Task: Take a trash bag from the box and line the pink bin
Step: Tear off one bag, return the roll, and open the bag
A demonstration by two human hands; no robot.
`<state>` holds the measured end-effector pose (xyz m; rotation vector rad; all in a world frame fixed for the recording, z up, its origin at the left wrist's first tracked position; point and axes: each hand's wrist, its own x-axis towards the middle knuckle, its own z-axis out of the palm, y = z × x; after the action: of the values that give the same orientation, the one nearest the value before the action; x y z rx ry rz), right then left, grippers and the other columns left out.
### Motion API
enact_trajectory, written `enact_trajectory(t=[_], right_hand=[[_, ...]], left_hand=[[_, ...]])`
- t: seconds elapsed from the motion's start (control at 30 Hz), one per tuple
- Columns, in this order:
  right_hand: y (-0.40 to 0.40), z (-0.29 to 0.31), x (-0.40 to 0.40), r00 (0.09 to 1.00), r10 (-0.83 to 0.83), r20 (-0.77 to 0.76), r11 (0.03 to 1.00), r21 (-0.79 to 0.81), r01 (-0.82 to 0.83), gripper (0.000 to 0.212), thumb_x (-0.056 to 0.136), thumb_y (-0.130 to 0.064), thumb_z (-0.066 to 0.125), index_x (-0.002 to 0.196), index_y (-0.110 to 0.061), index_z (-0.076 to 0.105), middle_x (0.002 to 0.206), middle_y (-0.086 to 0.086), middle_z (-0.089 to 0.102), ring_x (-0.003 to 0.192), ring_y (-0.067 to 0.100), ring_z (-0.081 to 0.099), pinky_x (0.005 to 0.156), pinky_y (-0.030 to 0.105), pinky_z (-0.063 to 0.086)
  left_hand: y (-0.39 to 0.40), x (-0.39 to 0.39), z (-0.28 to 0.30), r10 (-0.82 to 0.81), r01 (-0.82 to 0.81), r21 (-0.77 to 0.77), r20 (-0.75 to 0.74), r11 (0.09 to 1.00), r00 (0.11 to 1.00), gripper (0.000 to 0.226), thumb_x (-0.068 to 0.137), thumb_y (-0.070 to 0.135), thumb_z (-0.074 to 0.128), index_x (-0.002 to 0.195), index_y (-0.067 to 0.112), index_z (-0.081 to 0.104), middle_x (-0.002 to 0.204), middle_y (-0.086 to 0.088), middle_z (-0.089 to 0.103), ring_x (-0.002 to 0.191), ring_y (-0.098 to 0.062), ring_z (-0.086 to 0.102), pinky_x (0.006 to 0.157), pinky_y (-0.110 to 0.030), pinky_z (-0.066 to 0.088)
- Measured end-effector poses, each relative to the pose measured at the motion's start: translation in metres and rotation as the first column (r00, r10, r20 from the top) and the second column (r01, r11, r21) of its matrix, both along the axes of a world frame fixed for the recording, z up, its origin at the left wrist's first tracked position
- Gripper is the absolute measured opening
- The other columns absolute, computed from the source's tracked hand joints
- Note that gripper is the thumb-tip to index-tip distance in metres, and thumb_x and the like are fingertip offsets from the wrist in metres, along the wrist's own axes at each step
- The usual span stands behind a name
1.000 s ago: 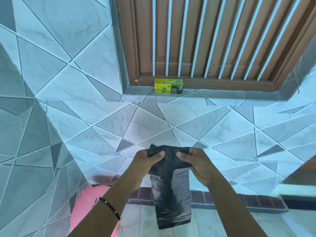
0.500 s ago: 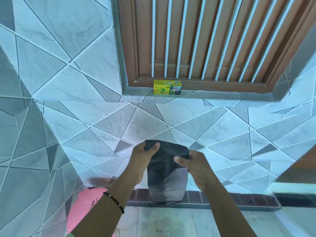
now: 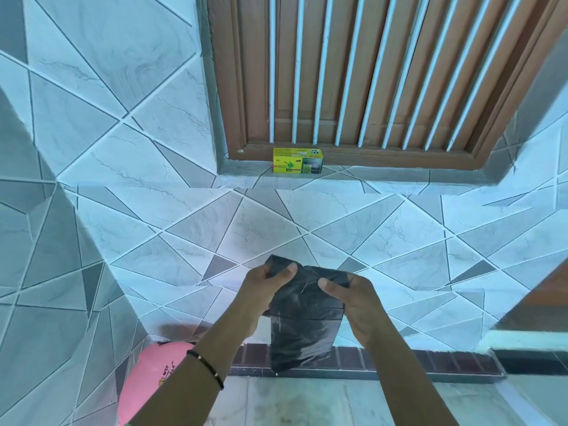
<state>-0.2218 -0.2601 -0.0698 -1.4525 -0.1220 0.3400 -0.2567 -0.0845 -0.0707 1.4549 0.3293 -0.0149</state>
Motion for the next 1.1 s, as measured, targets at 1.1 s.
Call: enact_trajectory(t=[1.1], right_hand=[[-0.008,-0.021,0.01,0.996,0.019,-0.086,1.0,0.015,-0.018,0.022,0.081,-0.014,0.068,0.1,-0.004,0.07,0.099,0.016,0.073,0.095,0.035,0.068,0.08,0.038,0.054]], left_hand=[[-0.012,-0.004,-0.019,0.075,-0.074,0.182,0.006,0.98,0.997,0.005,0.084,0.026,0.066,0.088,0.024,0.068,0.095,0.002,0.073,0.093,-0.021,0.067,0.088,-0.034,0.054]])
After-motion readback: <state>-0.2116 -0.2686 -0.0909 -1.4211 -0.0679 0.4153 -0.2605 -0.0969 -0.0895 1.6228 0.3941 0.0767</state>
